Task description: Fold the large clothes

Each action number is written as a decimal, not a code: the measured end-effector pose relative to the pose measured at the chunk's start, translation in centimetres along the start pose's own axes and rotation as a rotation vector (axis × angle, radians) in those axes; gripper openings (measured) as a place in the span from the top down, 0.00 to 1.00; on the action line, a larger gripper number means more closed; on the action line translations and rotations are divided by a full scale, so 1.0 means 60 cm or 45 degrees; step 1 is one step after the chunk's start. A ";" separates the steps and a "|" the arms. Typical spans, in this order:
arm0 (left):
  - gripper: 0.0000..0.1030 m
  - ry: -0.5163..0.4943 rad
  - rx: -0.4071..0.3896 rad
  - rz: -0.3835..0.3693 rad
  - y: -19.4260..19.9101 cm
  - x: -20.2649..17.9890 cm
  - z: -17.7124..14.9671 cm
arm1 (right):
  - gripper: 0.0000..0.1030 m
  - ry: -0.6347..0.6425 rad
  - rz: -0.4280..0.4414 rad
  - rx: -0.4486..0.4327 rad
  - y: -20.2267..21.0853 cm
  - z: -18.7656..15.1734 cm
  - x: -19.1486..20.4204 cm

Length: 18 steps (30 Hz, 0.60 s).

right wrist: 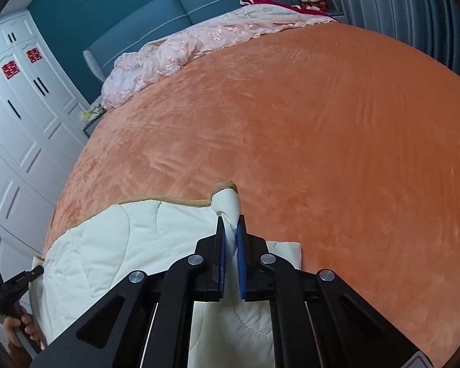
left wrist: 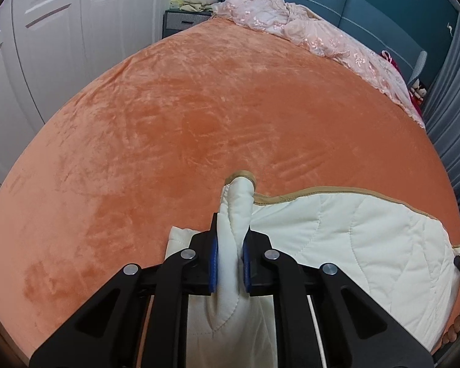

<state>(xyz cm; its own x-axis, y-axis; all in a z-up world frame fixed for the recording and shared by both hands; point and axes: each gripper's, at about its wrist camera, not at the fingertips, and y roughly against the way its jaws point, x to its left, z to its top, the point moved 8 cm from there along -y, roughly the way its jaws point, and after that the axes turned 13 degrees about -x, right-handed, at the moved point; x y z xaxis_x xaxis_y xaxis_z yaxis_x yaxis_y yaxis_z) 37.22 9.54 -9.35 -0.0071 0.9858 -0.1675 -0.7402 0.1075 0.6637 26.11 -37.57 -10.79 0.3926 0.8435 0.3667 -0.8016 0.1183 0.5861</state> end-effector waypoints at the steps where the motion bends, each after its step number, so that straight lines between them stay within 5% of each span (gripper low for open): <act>1: 0.89 -0.027 0.012 0.022 -0.010 -0.002 -0.007 | 0.94 0.000 -0.020 0.018 -0.010 -0.008 -0.005; 9: 0.84 -0.107 0.085 0.105 -0.078 0.011 -0.075 | 0.94 0.001 -0.078 0.120 -0.064 -0.076 -0.040; 18: 0.80 -0.231 -0.013 0.172 -0.097 0.000 -0.100 | 0.93 0.041 -0.082 0.088 -0.085 -0.111 -0.041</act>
<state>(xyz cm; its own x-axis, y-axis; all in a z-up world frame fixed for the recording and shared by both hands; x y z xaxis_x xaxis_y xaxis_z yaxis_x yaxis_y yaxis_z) 37.47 8.17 -17.60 0.0140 0.9983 0.0571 -0.7474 -0.0276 0.6638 26.23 -36.77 -19.50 0.4266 0.8518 0.3039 -0.7416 0.1371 0.6567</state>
